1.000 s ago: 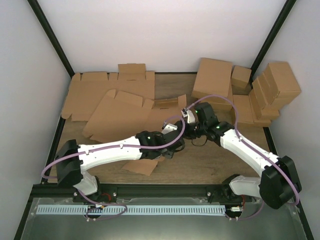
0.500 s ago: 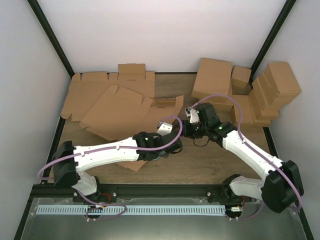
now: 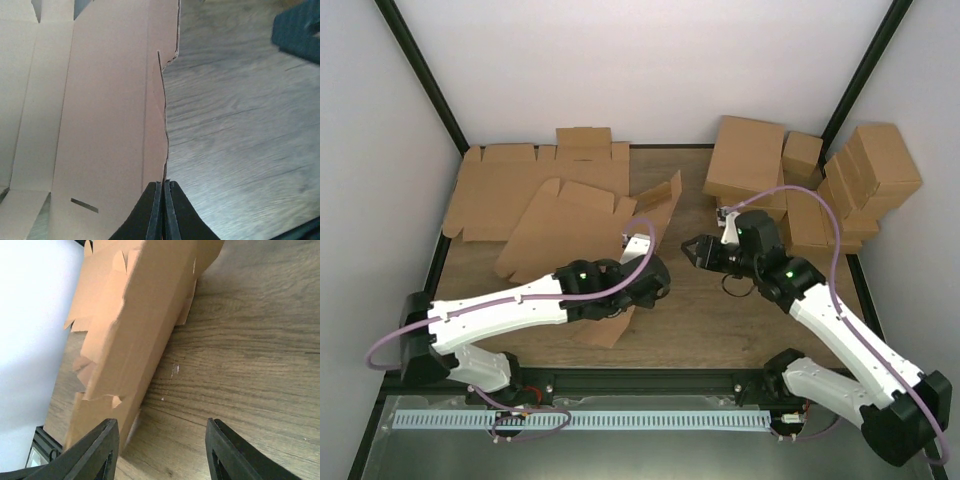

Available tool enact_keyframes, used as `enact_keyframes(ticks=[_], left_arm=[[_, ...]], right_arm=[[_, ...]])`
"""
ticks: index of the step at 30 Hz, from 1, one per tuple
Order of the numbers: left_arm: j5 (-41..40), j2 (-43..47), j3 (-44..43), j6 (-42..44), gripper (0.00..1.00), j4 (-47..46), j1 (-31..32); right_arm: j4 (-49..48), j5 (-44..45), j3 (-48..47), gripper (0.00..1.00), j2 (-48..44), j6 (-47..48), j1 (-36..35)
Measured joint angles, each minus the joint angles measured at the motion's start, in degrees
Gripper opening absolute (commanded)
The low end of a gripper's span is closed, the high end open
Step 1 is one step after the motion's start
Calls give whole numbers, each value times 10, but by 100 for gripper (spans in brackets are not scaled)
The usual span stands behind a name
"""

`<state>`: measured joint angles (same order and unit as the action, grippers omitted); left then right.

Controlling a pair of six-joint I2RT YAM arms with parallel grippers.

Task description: Fold the paper box

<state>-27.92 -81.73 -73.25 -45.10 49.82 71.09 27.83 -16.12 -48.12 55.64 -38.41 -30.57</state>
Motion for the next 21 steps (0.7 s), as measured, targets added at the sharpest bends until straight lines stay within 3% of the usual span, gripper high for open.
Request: enact_keyframes(ticks=[8,15,21], left_arm=[[9,51,-25,-50,4,-54,0],[-58,106,-31,-163,4,-110,-1],[-131,94,-97,-258,4,-98,-18]], right_arm=[[5,49,5,50,-38,2,0],[0,73,32,52,-60,13,0],[-42,83,85,82,-94,27,0]])
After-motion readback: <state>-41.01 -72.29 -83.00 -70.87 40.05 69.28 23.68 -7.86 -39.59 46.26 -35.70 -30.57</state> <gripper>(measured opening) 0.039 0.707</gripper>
